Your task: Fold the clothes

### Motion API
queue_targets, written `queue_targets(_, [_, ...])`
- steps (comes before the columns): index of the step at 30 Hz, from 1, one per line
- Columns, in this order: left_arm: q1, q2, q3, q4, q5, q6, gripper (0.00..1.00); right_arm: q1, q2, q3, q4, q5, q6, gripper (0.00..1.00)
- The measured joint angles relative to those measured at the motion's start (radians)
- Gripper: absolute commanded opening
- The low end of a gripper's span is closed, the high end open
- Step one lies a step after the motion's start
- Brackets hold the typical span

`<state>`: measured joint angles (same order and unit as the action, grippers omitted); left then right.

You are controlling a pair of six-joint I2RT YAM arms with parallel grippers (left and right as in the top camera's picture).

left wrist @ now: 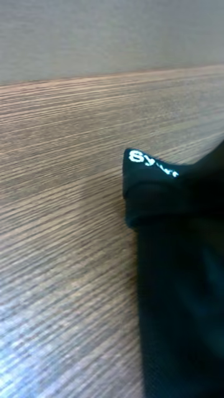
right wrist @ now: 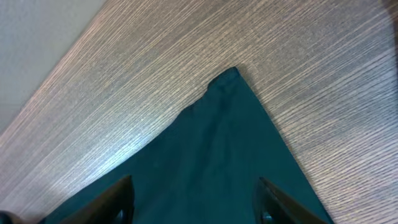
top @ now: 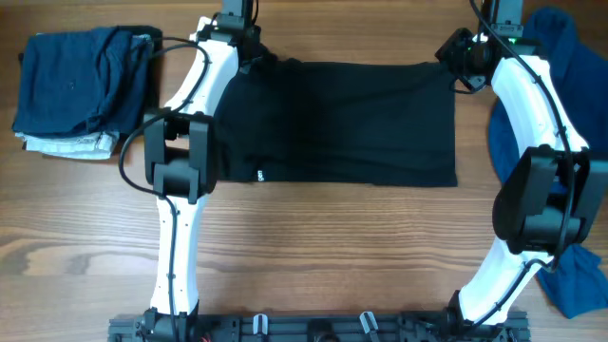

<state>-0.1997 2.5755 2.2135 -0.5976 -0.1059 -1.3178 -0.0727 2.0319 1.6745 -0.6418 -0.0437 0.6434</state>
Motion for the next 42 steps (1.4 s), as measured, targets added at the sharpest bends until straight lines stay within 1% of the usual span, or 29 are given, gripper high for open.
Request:
queue_targets(4, [0.001,0.009,0.0,0.028,0.0,0.034,0.04,0.0,0.0,0.0,0.0,0.0,0.0,0.61])
queue_targets(9, [0.001,-0.001,0.0,0.014,0.003,0.098,0.04,0.0,0.0,0.0,0.0,0.0,0.0,0.6])
queue_targets(10, [0.001,-0.015,0.0,0.0,0.008,0.118,0.04,0.0,0.0,0.0,0.0,0.0,0.0,0.58])
queue_targets(11, [0.001,-0.037,0.0,-0.011,0.013,0.135,0.04,0.0,0.0,0.0,0.0,0.0,0.0,0.58])
queue_targets(14, [0.001,-0.119,0.0,-0.059,0.024,0.171,0.04,0.0,0.0,0.0,0.008,0.0,0.011,0.63])
queue_targets(15, [0.001,-0.154,0.002,-0.087,0.026,0.181,0.04,0.0,0.001,0.0,0.008,0.0,0.017,0.63])
queue_targets(20, [0.001,-0.182,0.002,-0.163,0.027,0.215,0.04,-0.002,0.048,0.002,-0.008,0.0,0.097,0.63])
queue_targets(29, [-0.023,-0.182,0.002,-0.178,0.026,0.218,0.04,-0.007,0.171,0.003,0.213,0.004,0.142,0.61])
queue_targets(32, [-0.035,-0.182,0.002,-0.184,0.026,0.218,0.04,-0.007,0.206,0.003,0.262,0.004,0.155,0.6])
queue_targets(33, [-0.035,-0.182,0.002,-0.188,0.026,0.218,0.04,-0.007,0.218,0.003,0.27,0.004,0.161,0.58])
queue_targets(36, [-0.035,-0.182,0.002,-0.208,0.022,0.218,0.04,-0.007,0.258,0.003,0.285,0.004,0.168,0.57])
queue_targets(37, [-0.035,-0.182,0.002,-0.21,0.022,0.218,0.04,-0.007,0.262,0.003,0.297,0.004,0.168,0.56])
queue_targets(38, [-0.035,-0.182,0.002,-0.211,0.022,0.218,0.04,-0.007,0.262,0.003,0.308,0.004,0.168,0.5])
queue_targets(40, [-0.035,-0.182,0.002,-0.211,0.022,0.218,0.04,-0.007,0.265,0.003,0.328,0.011,0.171,0.31])
queue_targets(41, [-0.035,-0.182,0.002,-0.212,0.022,0.218,0.04,-0.007,0.267,0.003,0.329,0.016,0.173,0.23])
queue_targets(42, [-0.035,-0.182,0.002,-0.213,0.022,0.218,0.04,-0.007,0.272,0.003,0.329,0.022,0.169,0.1])
